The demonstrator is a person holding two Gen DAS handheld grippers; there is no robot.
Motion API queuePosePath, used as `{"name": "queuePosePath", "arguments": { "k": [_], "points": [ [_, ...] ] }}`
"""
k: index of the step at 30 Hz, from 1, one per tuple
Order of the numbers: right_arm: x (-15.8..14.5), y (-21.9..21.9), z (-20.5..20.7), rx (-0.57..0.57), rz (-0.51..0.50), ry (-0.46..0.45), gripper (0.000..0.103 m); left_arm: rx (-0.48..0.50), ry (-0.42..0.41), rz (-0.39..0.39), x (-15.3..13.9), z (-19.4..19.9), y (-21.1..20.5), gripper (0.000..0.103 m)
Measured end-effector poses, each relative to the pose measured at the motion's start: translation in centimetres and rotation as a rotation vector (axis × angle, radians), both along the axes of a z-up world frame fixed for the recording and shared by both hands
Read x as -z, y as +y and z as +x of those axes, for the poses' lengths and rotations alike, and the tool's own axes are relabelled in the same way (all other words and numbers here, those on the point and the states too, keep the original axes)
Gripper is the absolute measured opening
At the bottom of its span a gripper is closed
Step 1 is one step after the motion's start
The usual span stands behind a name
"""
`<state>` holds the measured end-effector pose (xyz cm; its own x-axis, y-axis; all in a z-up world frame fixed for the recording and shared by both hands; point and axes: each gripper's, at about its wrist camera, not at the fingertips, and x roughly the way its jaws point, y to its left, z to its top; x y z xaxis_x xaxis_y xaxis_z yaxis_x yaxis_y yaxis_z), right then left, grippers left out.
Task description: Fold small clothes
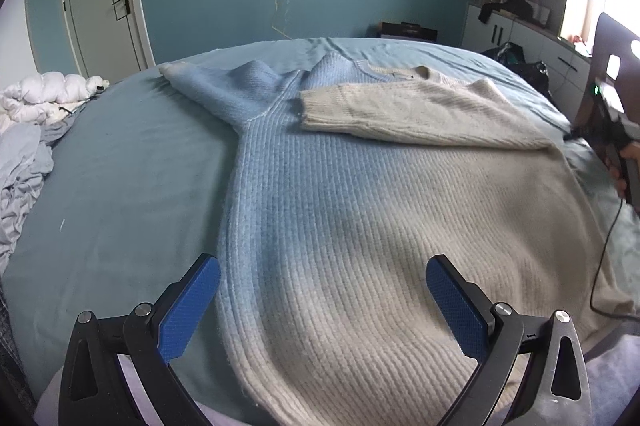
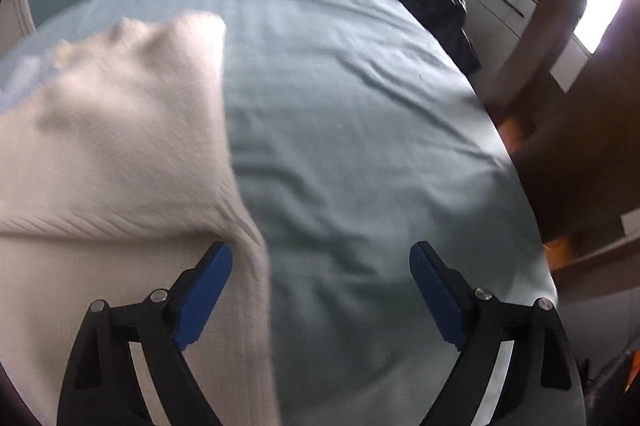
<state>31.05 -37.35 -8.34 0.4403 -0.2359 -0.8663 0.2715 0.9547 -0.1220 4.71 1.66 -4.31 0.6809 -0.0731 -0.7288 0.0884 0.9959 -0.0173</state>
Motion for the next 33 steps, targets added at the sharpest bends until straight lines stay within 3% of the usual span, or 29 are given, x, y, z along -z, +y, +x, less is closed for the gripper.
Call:
{"name": "queuePosePath", "arguments": {
  "k": [2, 4, 9, 14, 17, 18, 19, 20, 22, 24, 27, 29, 30, 31, 33],
  "points": [
    [-3.2, 0.5, 0.8, 0.047, 0.081, -0.121, 0.088, -0.002, -0.002, 0.002, 0.0, 0.0, 0.0, 0.103],
    [-4.0, 1.2, 2.3, 0.076, 0.105, -0.151, 0.089, -0.001, 0.005, -0.003, 0.1, 0.1, 0.0, 0.103],
    [0.4, 4.0, 10.4, 0.092, 0.17, 0.036, 0.088, 0.003, 0.009, 0.008, 0.4, 0.6, -0.4, 0.103],
    [3.7, 4.8, 17.2, 0.113, 0.289, 0.049, 0.087, 0.002, 0.037, 0.008, 1.3, 1.0, -0.2, 0.103],
    [5.0, 6.1, 20.9, 0.113, 0.262, 0.059, 0.087, 0.006, 0.048, 0.016, 1.8, 1.4, -0.4, 0.103],
    [5.6, 6.0, 21.9, 0.11, 0.272, 0.061, 0.077, 0.009, 0.054, 0.018, 2.0, 1.6, -0.5, 0.103],
    [5.8, 6.2, 22.6, 0.099, 0.303, 0.063, 0.041, 0.011, 0.057, 0.017, 2.1, 1.8, -0.6, 0.103],
    [6.0, 6.6, 23.0, 0.094, 0.315, 0.067, 0.037, 0.013, 0.063, 0.016, 2.3, 2.1, -0.6, 0.103],
    [4.9, 7.7, 23.7, 0.058, 0.204, 0.017, 0.016, 0.014, 0.072, 0.013, 2.6, 2.3, -0.6, 0.103],
    [3.8, 8.6, 23.9, 0.03, 0.112, -0.056, 0.014, 0.013, 0.084, 0.004, 2.8, 2.7, -0.5, 0.103],
    [5.3, 8.6, 24.2, 0.141, 0.125, -0.037, 0.014, 0.007, 0.093, -0.011, 2.9, 2.9, -0.3, 0.103],
    [6.3, 9.0, 23.9, 0.18, 0.101, -0.001, 0.017, 0.004, 0.096, -0.014, 2.9, 2.8, -0.3, 0.103],
    [6.4, 9.7, 24.0, 0.184, 0.043, 0.006, 0.03, 0.002, 0.097, -0.013, 2.9, 2.8, -0.3, 0.103],
    [6.3, 10.2, 24.6, 0.197, -0.032, 0.022, 0.061, 0.002, 0.095, -0.012, 2.8, 2.7, -0.3, 0.103],
    [5.1, 11.6, 23.7, 0.239, -0.117, 0.039, 0.091, 0.004, 0.085, -0.01, 2.5, 2.4, -0.3, 0.103]
  ]
}}
